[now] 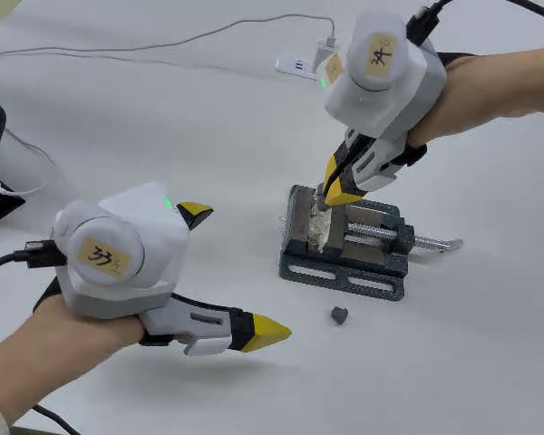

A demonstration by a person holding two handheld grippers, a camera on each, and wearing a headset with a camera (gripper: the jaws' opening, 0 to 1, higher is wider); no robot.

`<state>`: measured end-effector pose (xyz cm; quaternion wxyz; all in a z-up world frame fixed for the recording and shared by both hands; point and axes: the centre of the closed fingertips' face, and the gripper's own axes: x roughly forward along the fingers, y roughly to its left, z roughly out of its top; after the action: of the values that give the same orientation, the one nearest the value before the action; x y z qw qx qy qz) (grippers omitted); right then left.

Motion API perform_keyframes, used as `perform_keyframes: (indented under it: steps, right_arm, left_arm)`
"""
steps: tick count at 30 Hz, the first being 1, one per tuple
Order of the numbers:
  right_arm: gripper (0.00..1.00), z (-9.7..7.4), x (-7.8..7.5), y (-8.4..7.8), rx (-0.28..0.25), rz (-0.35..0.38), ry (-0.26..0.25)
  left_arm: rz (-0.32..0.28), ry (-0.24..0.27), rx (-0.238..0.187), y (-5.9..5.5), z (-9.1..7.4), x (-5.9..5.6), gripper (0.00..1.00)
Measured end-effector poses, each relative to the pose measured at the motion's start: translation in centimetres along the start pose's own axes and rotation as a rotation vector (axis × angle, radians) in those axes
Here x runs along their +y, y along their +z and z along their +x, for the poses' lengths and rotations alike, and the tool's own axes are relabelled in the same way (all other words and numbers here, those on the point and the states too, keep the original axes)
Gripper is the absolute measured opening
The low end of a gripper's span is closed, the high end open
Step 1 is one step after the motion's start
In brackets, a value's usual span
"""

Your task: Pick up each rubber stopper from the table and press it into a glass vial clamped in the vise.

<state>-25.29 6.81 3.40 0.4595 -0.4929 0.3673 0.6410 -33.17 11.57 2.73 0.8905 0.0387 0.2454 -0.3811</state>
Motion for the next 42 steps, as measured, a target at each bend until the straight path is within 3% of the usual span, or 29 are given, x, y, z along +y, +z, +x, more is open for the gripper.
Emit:
perform_keyframes:
  steps: [10, 26, 32, 42]
  right_arm:
    - [0.0, 0.0, -0.2, -0.2, 0.029, -0.027, -0.001]
    - [0.0, 0.1, 0.0, -0.2, 0.014, 0.047, 0.019]
    - [0.0, 0.1, 0.1, -0.3, -0.015, 0.071, 0.017]
    - [0.0, 0.3, 0.2, -0.2, 0.042, 0.027, 0.014]
  left_arm:
    - [-0.011, -0.008, 0.003, -0.4, 0.2, -0.2, 0.99]
    - [-0.023, 0.003, -0.001, -0.2, 0.4, 0.7, 0.99]
    - [-0.03, 0.011, -0.009, 0.0, 0.4, 1.0, 0.99]
    - [-0.036, 0.019, -0.016, 0.2, 0.4, 1.2, 0.98]
